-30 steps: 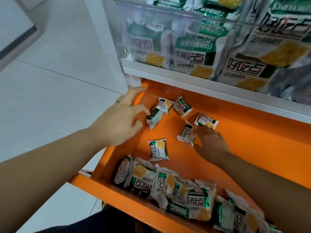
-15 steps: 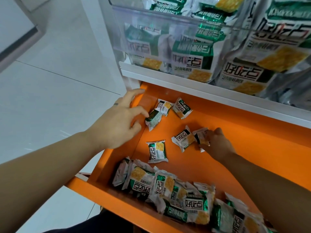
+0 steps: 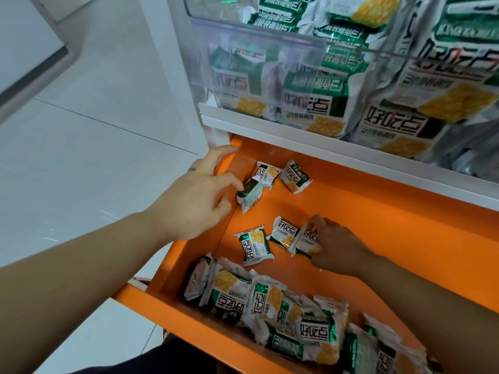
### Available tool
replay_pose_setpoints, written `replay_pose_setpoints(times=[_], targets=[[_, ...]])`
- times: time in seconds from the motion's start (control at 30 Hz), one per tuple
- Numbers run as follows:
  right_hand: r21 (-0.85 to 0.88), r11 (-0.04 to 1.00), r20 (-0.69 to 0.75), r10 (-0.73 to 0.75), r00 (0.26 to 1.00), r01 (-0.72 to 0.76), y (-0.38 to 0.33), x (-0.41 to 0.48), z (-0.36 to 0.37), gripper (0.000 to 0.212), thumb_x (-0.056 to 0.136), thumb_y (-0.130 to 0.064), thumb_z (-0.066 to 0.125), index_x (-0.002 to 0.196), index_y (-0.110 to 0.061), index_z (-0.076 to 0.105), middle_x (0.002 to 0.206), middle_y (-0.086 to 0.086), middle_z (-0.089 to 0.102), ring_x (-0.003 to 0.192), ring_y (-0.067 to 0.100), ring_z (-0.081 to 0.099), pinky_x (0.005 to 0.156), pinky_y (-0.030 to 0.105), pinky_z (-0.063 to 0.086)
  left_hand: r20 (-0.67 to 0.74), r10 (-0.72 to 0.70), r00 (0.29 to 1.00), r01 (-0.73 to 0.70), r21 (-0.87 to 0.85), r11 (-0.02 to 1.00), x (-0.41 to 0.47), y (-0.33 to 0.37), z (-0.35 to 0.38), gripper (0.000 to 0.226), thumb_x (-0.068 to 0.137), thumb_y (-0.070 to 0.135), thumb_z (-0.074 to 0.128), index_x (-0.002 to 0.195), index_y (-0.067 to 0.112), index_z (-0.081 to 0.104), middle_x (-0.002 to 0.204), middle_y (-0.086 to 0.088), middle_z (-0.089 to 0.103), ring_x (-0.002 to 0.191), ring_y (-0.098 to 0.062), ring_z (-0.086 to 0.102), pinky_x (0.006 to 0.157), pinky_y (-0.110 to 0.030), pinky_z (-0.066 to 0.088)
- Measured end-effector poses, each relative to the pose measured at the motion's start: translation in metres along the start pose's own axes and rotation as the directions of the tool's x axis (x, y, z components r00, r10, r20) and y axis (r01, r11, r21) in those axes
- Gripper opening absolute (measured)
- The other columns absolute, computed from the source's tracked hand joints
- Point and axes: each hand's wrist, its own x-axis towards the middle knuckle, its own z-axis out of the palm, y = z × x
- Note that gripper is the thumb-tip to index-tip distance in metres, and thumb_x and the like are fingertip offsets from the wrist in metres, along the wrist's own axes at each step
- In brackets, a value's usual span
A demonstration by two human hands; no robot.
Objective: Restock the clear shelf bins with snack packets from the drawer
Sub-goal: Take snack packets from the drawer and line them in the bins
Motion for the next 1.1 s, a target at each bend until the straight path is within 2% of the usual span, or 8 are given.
replay_pose_setpoints(times=[0.17, 0.3, 0.4, 0.57, 0.77, 0.9, 1.0, 1.1], targets=[[0.189, 0.977, -0.09, -0.081, 0.993, 0.096, -0.02, 0.019, -0.003, 0.057, 0.079, -0.018, 0.068, 0.127, -0.02, 0.037, 0.124, 0.007, 0.051, 0.108, 0.023, 0.053, 0.073, 0.027, 0.042, -0.005, 0.004, 1.0, -0.004, -0.001, 1.0, 0.001, -0.002, 0.0, 0.027, 0.09, 0.022, 0.055, 0.114, 0.033, 0.061, 0.156, 0.01, 0.008, 0.138, -0.023, 0.029, 0.106, -0.032, 0.033], [0.185, 0.982, -0.009, -0.041, 0.999, 0.041, -0.024, 0.037, 0.007, 0.052, 0.085, -0.027, 0.065, 0.132, -0.019, 0.041, 0.131, 0.007, 0.048, 0.118, 0.026, 0.046, 0.09, 0.033, 0.044, -0.007, 0.015, 1.0, -0.015, -0.006, 1.0, 0.0, -0.002, 0.0, 0.026, 0.089, 0.021, 0.056, 0.113, 0.032, 0.061, 0.156, 0.009, 0.01, 0.136, -0.023, 0.032, 0.104, -0.032, 0.035], [0.321, 0.947, -0.089, 0.024, 0.996, 0.006, -0.023, 0.045, 0.01, 0.035, 0.093, -0.028, 0.059, 0.124, -0.015, 0.051, 0.129, 0.011, 0.05, 0.116, 0.027, 0.05, 0.086, 0.031, 0.044, -0.011, 0.012, 1.0, -0.013, -0.009, 1.0, 0.001, -0.002, 0.001, 0.026, 0.09, 0.021, 0.055, 0.113, 0.032, 0.061, 0.156, 0.009, 0.009, 0.136, -0.023, 0.032, 0.102, -0.03, 0.035], [0.498, 0.846, 0.199, 0.105, 0.974, -0.192, -0.023, 0.05, 0.013, 0.077, 0.086, -0.026, 0.07, 0.146, -0.014, 0.024, 0.147, 0.012, 0.037, 0.125, 0.029, 0.048, 0.091, 0.034, 0.046, -0.006, 0.012, 1.0, -0.012, 0.007, 1.0, 0.002, -0.002, 0.001, 0.027, 0.091, 0.023, 0.054, 0.115, 0.033, 0.06, 0.156, 0.01, 0.007, 0.137, -0.021, 0.031, 0.104, -0.031, 0.036], [0.391, 0.9, 0.267, 0.089, 0.96, -0.192, -0.028, 0.042, 0.017, 0.06, 0.079, -0.031, 0.076, 0.129, -0.013, 0.049, 0.127, 0.01, 0.057, 0.11, 0.026, 0.057, 0.083, 0.034, 0.048, -0.004, 0.03, 1.0, -0.03, 0.031, 0.999, 0.002, -0.003, 0.001, 0.026, 0.09, 0.024, 0.055, 0.114, 0.031, 0.061, 0.156, 0.007, 0.009, 0.134, -0.024, 0.034, 0.102, -0.035, 0.04], [0.042, 0.995, 0.124, 0.084, 0.989, -0.089, -0.036, 0.012, -0.003, 0.072, 0.076, -0.045, 0.074, 0.133, -0.015, 0.043, 0.128, 0.008, 0.052, 0.116, 0.027, 0.049, 0.09, 0.033, 0.046, 0.038, 0.02, 0.999, -0.024, 0.106, 0.994, 0.0, 0.001, -0.004, 0.027, 0.092, 0.028, 0.053, 0.119, 0.03, 0.059, 0.157, 0.006, 0.004, 0.135, -0.023, 0.033, 0.102, -0.035, 0.043], [-0.023, 1.0, 0.029, -0.014, 0.999, 0.015, -0.052, -0.026, -0.03, 0.057, 0.077, -0.042, 0.073, 0.122, -0.016, 0.049, 0.118, 0.007, 0.053, 0.105, 0.024, 0.053, 0.078, 0.028, 0.043, 0.13, -0.004, 0.992, -0.03, 0.258, 0.966, -0.004, 0.01, -0.015, 0.033, 0.095, 0.034, 0.047, 0.127, 0.03, 0.052, 0.159, 0.003, -0.002, 0.135, -0.022, 0.033, 0.1, -0.031, 0.043], [-0.064, 0.991, -0.039, -0.12, 0.992, 0.117, -0.071, -0.071, -0.062, 0.058, 0.077, -0.044, 0.072, 0.125, -0.022, 0.048, 0.116, 0.001, 0.052, 0.103, 0.019, 0.054, 0.078, 0.029, 0.046, 0.275, -0.048, 0.96, -0.077, 0.427, 0.901, -0.011, 0.026, -0.035, 0.041, 0.097, 0.041, 0.043, 0.137, 0.033, 0.041, 0.158, 0.001, 0.005, 0.136, -0.021, 0.031, 0.106, -0.033, 0.037]])
